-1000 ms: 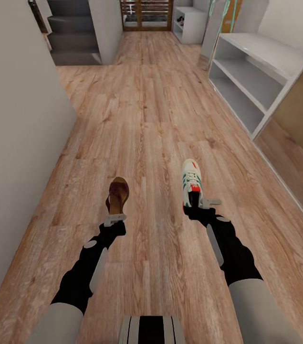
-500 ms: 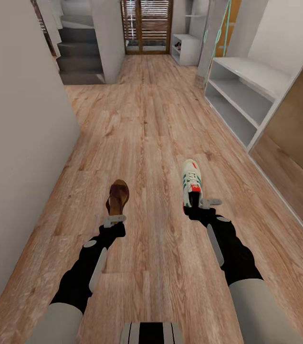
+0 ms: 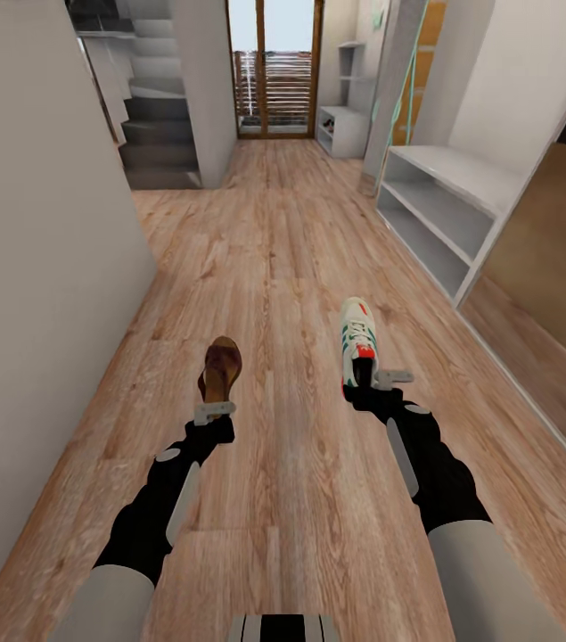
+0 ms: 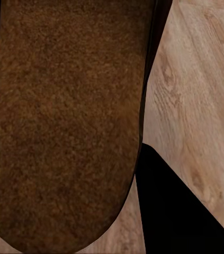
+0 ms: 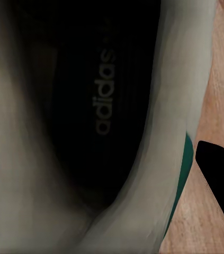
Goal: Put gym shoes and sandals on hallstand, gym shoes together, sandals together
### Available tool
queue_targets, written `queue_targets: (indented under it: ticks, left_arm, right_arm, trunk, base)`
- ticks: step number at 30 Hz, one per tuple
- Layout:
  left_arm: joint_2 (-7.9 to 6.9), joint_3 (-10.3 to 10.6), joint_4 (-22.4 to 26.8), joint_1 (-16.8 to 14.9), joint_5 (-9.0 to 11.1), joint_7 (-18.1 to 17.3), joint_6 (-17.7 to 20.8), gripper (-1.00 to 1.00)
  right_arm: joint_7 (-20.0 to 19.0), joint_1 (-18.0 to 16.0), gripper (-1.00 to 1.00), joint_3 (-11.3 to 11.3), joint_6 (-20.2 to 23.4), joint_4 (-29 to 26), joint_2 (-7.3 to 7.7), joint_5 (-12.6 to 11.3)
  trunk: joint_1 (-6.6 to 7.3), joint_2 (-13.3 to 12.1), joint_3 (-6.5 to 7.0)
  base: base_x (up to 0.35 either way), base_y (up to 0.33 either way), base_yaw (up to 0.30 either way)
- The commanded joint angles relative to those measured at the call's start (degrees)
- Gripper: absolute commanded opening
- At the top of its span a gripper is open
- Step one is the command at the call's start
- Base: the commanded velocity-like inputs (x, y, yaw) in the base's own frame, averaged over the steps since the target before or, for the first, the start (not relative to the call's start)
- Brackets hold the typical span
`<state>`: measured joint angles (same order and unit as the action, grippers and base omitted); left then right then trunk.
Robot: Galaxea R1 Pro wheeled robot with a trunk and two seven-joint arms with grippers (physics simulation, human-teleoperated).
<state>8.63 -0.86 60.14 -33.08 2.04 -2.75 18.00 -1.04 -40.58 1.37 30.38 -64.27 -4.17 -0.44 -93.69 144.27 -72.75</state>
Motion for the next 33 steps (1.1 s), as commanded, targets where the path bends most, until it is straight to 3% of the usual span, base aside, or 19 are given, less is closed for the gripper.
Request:
queue_targets:
  ticks: [1,14,26,33]
  left_arm:
    - [0.02,-0.1,0.1,0.0,0.0,-0.2,0.5,-1.00]
    - [-0.02,-0.1,0.2,0.0,0.0,-0.2,1.0,-1.00]
    - [-0.01,-0.1,0.1,0.0,0.1,-0.3,1.0,-1.00]
    - [0.06,-0.1,0.0,0.0,0.1,-0.3,0.9,-1.00]
  right_arm:
    - [-0.1,0.0,-1.00,0.1,0.3,-0.1,-0.05,0.0]
    - [-0.1,0.0,-1.00,0.1,0.3,-0.1,-0.05,-0.1]
    - [0.0,0.0,-1.00,0.1,0.3,-0.1,-0.05,0.0]
    - [0.0,0.0,-1.00,0.0,0.3,-0.1,-0.05,0.0]
  trunk:
    - [0.03,0.0,0.28]
    - [0.37,-0.2,4.38]
    - [0.37,-0.2,5.51]
    - [0.37,-0.2,5.96]
  base:
    - [0.000,0.000,0.000]
    - [0.000,0.000,0.000]
    - [0.005,0.000,0.000]
    - [0.275,0.000,0.000]
